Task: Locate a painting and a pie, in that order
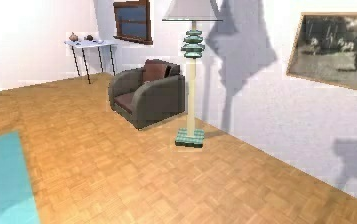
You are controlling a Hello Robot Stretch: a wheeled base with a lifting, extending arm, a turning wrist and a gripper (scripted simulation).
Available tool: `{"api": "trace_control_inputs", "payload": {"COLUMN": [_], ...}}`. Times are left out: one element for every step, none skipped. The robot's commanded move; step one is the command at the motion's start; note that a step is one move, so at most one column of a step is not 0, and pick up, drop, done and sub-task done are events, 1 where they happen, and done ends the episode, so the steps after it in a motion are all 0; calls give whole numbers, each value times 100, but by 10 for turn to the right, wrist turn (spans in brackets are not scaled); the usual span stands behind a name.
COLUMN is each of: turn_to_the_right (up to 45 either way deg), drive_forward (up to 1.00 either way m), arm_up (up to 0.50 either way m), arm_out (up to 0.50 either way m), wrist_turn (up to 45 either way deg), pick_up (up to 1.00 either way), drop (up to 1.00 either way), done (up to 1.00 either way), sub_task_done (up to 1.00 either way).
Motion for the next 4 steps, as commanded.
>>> {"api": "trace_control_inputs", "payload": {"turn_to_the_right": [30,0,420,30], "drive_forward": [0,70,0,0], "arm_up": [0,0,0,0], "arm_out": [0,0,0,0], "wrist_turn": [0,0,0,0], "pick_up": [0,0,0,0], "drop": [0,0,0,0], "done": [0,0,0,0], "sub_task_done": [0,0,0,0]}}
